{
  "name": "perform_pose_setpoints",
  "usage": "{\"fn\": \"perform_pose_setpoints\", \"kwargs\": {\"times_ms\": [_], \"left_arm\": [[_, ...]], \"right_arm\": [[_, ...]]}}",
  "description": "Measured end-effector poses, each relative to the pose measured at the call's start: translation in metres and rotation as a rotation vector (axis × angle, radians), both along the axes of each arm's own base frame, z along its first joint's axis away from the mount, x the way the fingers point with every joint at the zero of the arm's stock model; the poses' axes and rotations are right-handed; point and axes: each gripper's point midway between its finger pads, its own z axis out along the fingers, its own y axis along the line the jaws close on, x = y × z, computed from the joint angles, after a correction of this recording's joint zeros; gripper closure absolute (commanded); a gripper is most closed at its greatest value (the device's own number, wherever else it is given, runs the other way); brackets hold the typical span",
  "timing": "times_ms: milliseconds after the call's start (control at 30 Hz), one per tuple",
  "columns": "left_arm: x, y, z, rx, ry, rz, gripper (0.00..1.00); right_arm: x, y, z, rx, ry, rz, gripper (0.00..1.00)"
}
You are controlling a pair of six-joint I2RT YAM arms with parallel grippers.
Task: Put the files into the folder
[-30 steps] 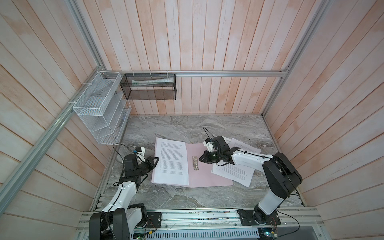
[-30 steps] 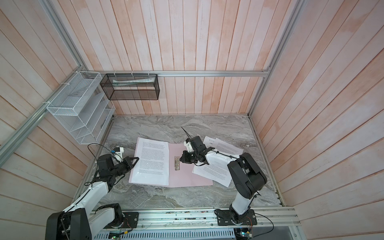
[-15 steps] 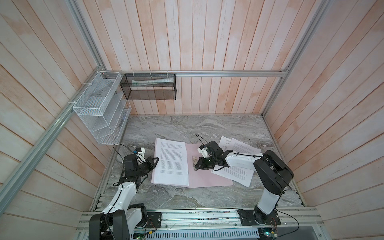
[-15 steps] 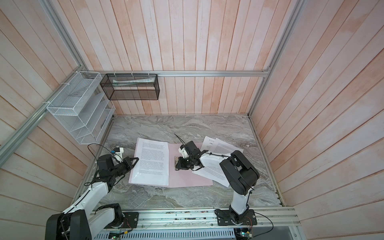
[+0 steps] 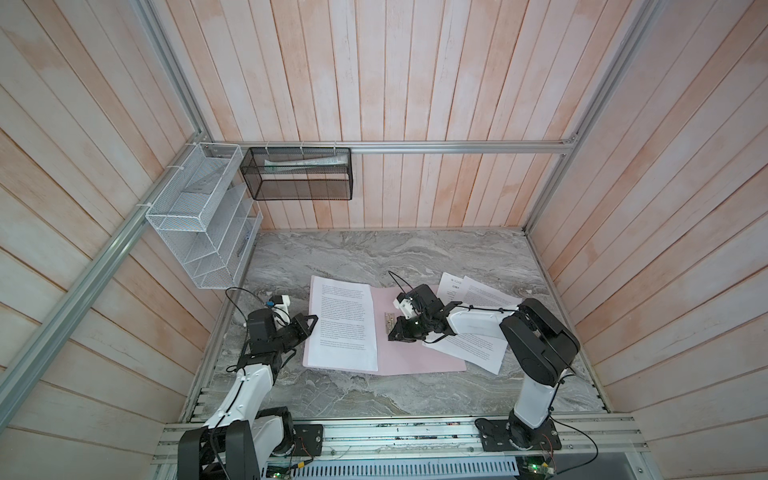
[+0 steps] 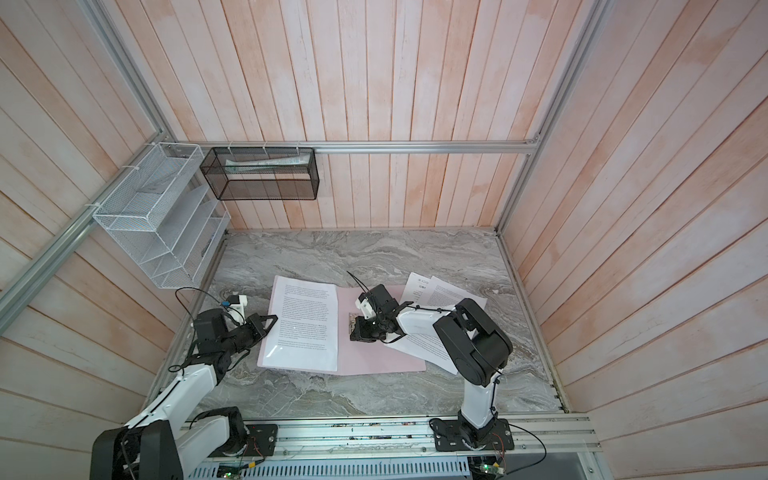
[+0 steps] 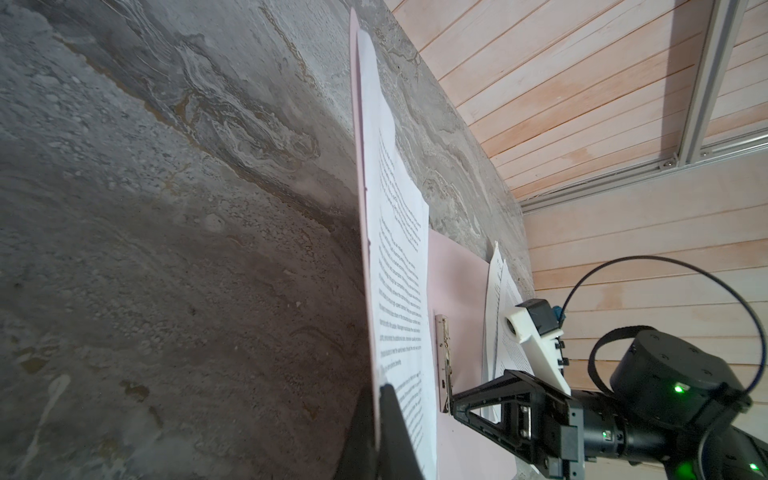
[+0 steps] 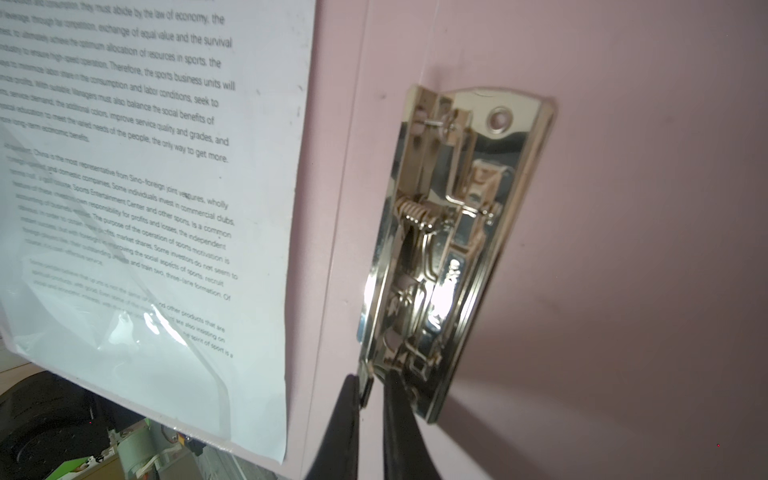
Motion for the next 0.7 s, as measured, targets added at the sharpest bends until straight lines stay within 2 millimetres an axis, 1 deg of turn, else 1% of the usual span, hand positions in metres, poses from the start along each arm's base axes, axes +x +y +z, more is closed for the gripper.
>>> {"fn": "perform_pose_setpoints", "kwargs": {"times_ms": [333,500,700], "left_arm": [[-0.0001,0.0000,-0.0002,0.000,0.001,0.000,1.00],[-0.0001,0.0001,-0.0002,0.000,0.001,0.001,1.00],[-0.0002,0.0000,0.0014,0.002,-0.005,-0.001,1.00]], "right_arm": [[0.0001,0.0021,-0.0003,0.006,0.007,0.005,0.95],[0.0014,0.0026,-0.0009,-0.004,0.013,0.004,1.00],[0.0032,0.0016,-0.0033,-0.024,0.028,0.002,1.00]]}}
